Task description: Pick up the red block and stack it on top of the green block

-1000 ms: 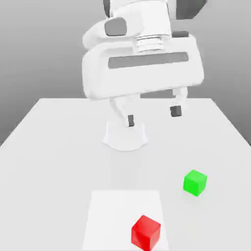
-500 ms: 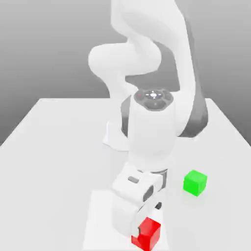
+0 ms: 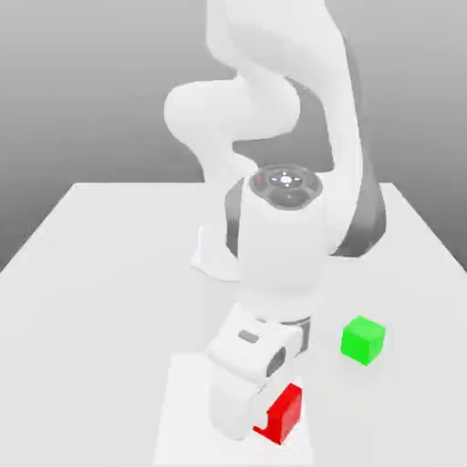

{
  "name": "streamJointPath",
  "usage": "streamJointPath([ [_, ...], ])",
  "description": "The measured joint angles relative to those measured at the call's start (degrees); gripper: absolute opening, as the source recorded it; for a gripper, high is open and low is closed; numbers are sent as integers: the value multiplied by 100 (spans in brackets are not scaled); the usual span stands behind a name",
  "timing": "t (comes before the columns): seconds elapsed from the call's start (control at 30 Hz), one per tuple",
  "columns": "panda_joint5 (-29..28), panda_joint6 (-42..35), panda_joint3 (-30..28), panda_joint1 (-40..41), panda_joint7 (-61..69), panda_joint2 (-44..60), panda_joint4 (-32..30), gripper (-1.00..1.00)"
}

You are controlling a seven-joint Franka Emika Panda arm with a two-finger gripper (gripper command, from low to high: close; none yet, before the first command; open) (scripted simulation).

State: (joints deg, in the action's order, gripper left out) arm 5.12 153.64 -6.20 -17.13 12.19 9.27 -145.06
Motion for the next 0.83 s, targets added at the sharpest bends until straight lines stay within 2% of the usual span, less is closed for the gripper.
streamJointPath([
  [0.17,53,-59,585,-914,1381,-961,-923,-100],
  [0.33,-263,-21,935,-1591,2481,-1907,-1842,-100],
  [0.57,-558,1218,990,-1655,2490,-779,-1939,-100],
  [0.6,-591,1328,979,-1657,2467,-664,-1935,100],
  [0.83,-583,1321,985,-1661,2474,-681,-1936,100],
])
